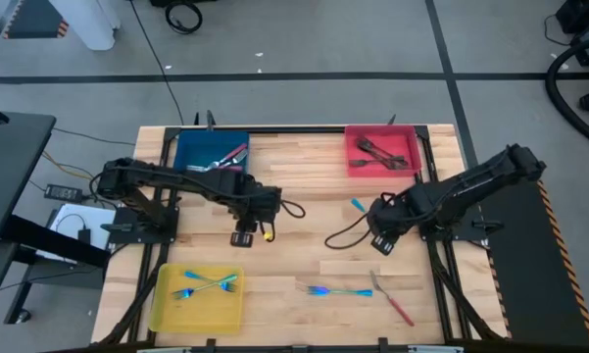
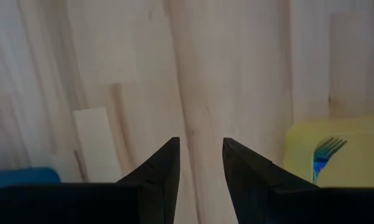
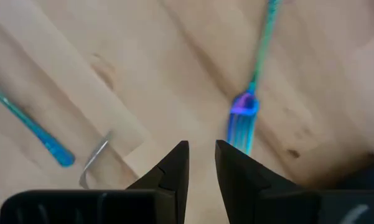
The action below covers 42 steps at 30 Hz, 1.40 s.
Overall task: Sort silverware by color (type)
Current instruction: Put the red fork into the blue bin
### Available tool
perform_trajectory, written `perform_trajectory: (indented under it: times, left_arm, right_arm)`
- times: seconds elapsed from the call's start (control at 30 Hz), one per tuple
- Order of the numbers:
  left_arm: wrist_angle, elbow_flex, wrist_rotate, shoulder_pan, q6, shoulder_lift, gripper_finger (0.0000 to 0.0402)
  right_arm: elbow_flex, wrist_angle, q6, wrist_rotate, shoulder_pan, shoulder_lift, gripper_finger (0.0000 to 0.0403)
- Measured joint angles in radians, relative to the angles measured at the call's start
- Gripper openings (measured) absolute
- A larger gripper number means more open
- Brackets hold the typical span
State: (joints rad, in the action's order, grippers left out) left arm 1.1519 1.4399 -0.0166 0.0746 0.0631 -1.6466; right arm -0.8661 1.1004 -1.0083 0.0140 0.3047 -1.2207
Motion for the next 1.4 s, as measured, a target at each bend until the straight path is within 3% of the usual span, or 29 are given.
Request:
perform_trajectory:
  times: [0.4, 0.63, 0.83, 0.97, 1.4]
  left_arm:
    - [-0.049, 0.0, 0.002, 0.011, 0.087, 0.0, 0.0121]
    - [-0.058, 0.0, 0.002, -0.016, 0.088, 0.0, 0.0121]
    - [-0.066, 0.0, 0.001, -0.038, 0.089, 0.0, 0.0121]
    - [-0.076, 0.0, 0.001, -0.047, 0.09, 0.0, 0.0121]
    - [-0.089, 0.0, 0.0, -0.05, 0.089, 0.0, 0.0121]
  right_arm:
    - [0.0, -0.049, -0.231, 0.125, 0.17, -0.198, 0.0115]
    - [0.0, -0.246, -0.333, 0.219, 0.271, -0.252, 0.013]
    - [0.0, -0.456, -0.43, 0.216, 0.358, -0.268, 0.013]
    - [0.0, -0.463, -0.467, 0.179, 0.391, -0.3, 0.013]
    - [0.0, -0.5, -0.466, 0.204, 0.396, -0.398, 0.013]
